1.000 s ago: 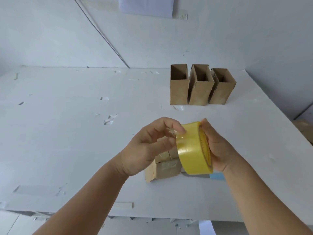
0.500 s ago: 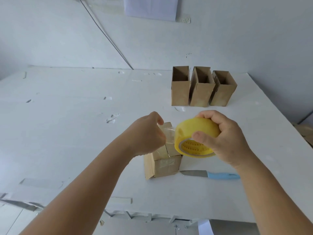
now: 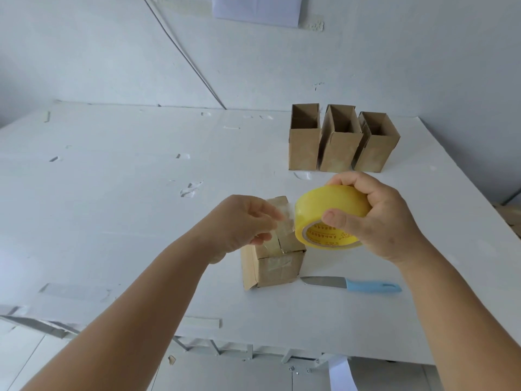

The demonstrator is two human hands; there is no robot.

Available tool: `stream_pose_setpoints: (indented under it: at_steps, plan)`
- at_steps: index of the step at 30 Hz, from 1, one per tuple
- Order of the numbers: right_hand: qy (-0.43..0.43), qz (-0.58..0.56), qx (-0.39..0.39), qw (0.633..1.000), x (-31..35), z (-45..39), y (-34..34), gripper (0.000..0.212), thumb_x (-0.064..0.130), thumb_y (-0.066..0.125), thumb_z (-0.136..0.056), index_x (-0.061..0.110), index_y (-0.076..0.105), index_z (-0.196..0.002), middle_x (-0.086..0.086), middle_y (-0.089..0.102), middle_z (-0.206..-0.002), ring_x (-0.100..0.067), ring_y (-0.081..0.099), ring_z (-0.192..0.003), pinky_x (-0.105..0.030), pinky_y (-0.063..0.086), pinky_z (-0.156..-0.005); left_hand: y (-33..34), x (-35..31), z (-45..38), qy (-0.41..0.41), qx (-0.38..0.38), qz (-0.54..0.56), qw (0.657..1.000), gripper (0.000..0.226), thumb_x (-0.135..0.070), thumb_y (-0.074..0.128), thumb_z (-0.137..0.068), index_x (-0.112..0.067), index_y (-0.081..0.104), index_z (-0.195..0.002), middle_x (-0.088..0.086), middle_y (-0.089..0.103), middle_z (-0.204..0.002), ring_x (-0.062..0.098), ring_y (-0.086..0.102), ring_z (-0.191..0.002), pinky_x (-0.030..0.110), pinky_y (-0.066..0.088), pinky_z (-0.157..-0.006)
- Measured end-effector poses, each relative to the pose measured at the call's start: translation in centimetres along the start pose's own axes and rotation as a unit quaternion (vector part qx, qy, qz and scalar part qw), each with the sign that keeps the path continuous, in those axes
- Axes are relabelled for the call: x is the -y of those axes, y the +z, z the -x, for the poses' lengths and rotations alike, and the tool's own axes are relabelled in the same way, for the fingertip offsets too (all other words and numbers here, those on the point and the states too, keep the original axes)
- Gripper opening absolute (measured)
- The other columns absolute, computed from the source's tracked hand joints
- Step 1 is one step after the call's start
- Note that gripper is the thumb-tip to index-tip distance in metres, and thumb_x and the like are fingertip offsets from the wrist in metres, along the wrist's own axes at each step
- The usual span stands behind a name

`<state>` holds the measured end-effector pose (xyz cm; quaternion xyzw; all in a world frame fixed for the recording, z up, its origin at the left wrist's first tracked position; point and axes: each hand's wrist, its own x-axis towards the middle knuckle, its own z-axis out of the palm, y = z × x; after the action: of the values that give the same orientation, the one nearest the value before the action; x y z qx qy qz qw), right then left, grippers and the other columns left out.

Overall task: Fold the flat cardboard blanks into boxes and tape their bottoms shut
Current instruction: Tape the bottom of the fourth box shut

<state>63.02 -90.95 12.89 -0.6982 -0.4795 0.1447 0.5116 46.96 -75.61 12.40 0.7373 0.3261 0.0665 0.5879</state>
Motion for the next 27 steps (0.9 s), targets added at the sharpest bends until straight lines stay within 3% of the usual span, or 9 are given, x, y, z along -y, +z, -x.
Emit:
stream_pose_setpoints:
  at_steps: [4, 9, 13, 17, 21, 27]
  plan:
    - [-0.008, -0.001, 0.002, 1.000, 0.2, -0.5, 0.0, 0.044, 0.059, 0.068, -0.051, 0.043, 0.060, -0.091, 0.027, 0.059, -0.087, 0.009, 0.055, -0.080, -0.005, 0.043, -0.059, 0.3, 0.5, 0.1, -0.019, -0.025, 0.048, 0.998, 0.022, 0.001, 0.068, -0.080, -0.008, 0.067, -0.100, 0.009, 0.067, -0.073, 0.015, 0.063, -0.066, 0.028, 0.059, -0.075]
    - [0.002, 0.011, 0.028, 1.000, 0.0, -1.0, -0.2, 0.047, 0.062, 0.067, -0.050, 0.047, 0.058, -0.093, 0.017, 0.057, -0.094, 0.010, 0.054, -0.079, -0.007, 0.045, -0.060, 0.3, 1.1, 0.3, -0.051, -0.052, 0.126, 0.989, 0.002, -0.004, 0.066, -0.085, -0.005, 0.067, -0.085, 0.008, 0.068, -0.077, 0.013, 0.063, -0.065, 0.026, 0.057, -0.071]
    - [0.017, 0.023, 0.050, 0.998, -0.7, -1.4, -0.1, 0.044, 0.066, 0.057, -0.061, 0.041, 0.059, -0.097, 0.016, 0.057, -0.090, 0.006, 0.053, -0.077, -0.007, 0.042, -0.062, 0.8, 1.7, -0.1, -0.057, -0.075, 0.163, 0.982, 0.008, -0.009, 0.062, -0.089, -0.007, 0.065, -0.082, 0.008, 0.068, -0.084, 0.017, 0.063, -0.075, 0.032, 0.057, -0.080]
    - [0.010, 0.033, 0.046, 0.998, -1.3, -1.7, 0.1, 0.028, 0.047, 0.042, -0.087, 0.029, 0.063, -0.091, 0.022, 0.058, -0.077, 0.005, 0.050, -0.073, -0.005, 0.036, -0.063, 1.4, 2.1, -0.4, -0.041, -0.108, 0.141, 0.983, 0.013, -0.009, 0.060, -0.089, -0.003, 0.066, -0.080, 0.008, 0.066, -0.078, 0.015, 0.062, -0.068, 0.029, 0.058, -0.072]
    - [0.004, 0.038, 0.035, 0.999, -1.8, -2.1, -0.1, 0.019, 0.039, 0.046, -0.086, 0.032, 0.064, -0.085, 0.023, 0.059, -0.079, 0.005, 0.050, -0.075, -0.004, 0.036, -0.063, 1.7, 2.0, -0.7, -0.009, -0.152, 0.077, 0.985, 0.015, -0.004, 0.057, -0.087, 0.000, 0.067, -0.076, 0.004, 0.064, -0.065, 0.010, 0.058, -0.055, 0.025, 0.056, -0.061]
    - [-0.005, 0.075, 0.037, 0.997, -2.1, -2.5, -0.1, 0.016, 0.044, 0.053, -0.082, 0.033, 0.064, -0.083, 0.022, 0.061, -0.082, 0.002, 0.052, -0.079, -0.006, 0.038, -0.065, 1.5, 1.9, -0.7, 0.011, -0.191, 0.011, 0.981, 0.017, -0.007, 0.058, -0.085, -0.007, 0.066, -0.070, 0.001, 0.066, -0.061, 0.012, 0.059, -0.056, 0.034, 0.056, -0.067]
